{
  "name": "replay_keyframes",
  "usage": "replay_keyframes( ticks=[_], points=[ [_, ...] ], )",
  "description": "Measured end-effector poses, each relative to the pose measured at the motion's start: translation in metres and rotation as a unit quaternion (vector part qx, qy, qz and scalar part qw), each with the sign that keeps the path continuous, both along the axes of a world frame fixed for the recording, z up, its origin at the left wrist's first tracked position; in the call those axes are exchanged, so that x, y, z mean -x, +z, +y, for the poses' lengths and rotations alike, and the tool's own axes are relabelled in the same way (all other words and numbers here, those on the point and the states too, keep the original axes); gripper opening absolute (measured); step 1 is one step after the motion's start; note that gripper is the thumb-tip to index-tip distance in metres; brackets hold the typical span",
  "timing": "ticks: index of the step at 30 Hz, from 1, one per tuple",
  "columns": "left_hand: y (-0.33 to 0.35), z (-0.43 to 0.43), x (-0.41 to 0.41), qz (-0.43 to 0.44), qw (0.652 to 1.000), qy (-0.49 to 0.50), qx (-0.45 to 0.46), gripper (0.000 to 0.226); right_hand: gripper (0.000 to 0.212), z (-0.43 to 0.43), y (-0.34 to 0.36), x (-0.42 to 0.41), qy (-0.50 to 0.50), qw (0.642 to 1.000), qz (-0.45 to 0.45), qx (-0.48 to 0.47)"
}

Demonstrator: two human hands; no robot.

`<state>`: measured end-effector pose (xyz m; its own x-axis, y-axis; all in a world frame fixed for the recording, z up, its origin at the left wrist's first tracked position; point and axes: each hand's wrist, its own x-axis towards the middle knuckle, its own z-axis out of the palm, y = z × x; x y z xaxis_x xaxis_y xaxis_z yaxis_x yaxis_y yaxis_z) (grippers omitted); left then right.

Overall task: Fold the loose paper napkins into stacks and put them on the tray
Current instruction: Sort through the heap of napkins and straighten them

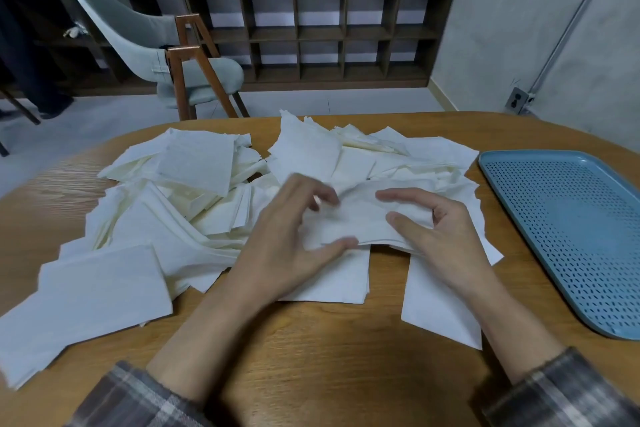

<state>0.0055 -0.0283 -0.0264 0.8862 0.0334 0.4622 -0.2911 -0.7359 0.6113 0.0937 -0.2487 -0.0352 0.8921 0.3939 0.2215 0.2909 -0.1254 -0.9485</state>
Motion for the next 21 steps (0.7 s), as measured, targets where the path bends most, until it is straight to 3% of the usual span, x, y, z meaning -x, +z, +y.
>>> replay_keyframes(
  ticks=[5,10,21],
  points=[
    [-0.010,0.005,0.014,0.157,0.975,-0.128,-0.088,0.036,0.032,0.002,-0.003,-0.001,-0.020,1.000,-0.010,0.012],
    [-0.013,0.006,0.013,0.143,0.980,-0.120,-0.064,0.009,0.033,0.003,-0.002,0.000,-0.009,1.000,-0.021,0.017],
    [0.007,0.005,0.018,0.123,0.986,-0.065,0.091,0.008,0.040,0.004,0.003,0.010,0.072,0.996,-0.050,0.014]
  ],
)
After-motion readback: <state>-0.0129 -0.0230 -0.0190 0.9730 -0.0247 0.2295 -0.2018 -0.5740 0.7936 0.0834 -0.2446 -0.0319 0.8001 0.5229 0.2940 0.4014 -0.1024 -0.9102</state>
